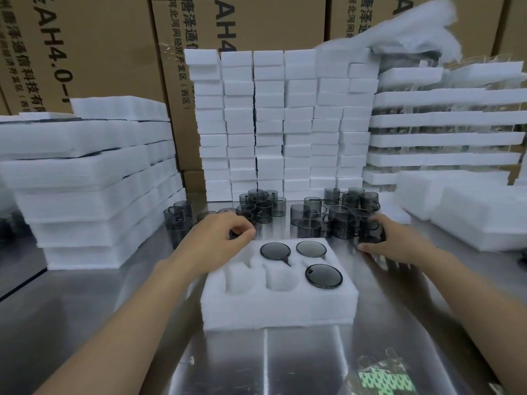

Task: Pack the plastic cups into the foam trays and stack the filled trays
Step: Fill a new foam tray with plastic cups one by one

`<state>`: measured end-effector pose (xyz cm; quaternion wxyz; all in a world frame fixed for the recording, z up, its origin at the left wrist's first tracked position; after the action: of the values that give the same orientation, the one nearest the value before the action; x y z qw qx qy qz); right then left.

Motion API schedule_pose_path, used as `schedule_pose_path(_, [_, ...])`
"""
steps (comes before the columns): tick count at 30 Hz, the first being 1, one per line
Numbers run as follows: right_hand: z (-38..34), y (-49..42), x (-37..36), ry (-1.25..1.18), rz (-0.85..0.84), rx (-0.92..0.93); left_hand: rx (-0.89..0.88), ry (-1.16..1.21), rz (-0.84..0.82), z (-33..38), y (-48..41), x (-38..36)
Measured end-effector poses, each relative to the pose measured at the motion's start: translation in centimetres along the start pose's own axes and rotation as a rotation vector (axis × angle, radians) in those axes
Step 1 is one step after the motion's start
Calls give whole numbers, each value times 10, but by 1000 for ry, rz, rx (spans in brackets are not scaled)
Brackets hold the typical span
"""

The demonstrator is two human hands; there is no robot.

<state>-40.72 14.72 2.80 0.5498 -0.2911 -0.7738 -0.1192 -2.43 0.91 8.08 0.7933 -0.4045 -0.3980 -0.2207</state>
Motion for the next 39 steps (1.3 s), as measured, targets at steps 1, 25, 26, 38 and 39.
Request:
schedule_pose_path(1, [1, -1, -1, 18, -2, -10, 3, -4, -9, 0, 0, -1])
schedule_pose_path(25, [-193, 147, 42, -137, 688, 1001, -409, 105, 344, 81, 14, 24])
schedule_pose_path(26, [-195, 152, 42, -155, 709, 1029, -426, 116, 393, 82, 16, 29])
schedule_pose_path(38, [-190, 148, 44, -412, 710, 1039, -305, 326, 609, 69, 20, 46])
schedule_pose_path(39, [-190, 148, 44, -414, 712, 1037, -306, 327, 612, 70, 20, 46])
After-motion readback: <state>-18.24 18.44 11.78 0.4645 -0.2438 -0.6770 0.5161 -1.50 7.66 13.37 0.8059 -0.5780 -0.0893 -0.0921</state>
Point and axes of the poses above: each hand's wrist, its own y-axis away from the middle knuckle, its own x-axis out of the back of the hand, z = x × y, the point moved 7 cm from there along -y, towards the middle knuckle, and after that the axes turned 1 degree about -z, right-handed, at the moved point
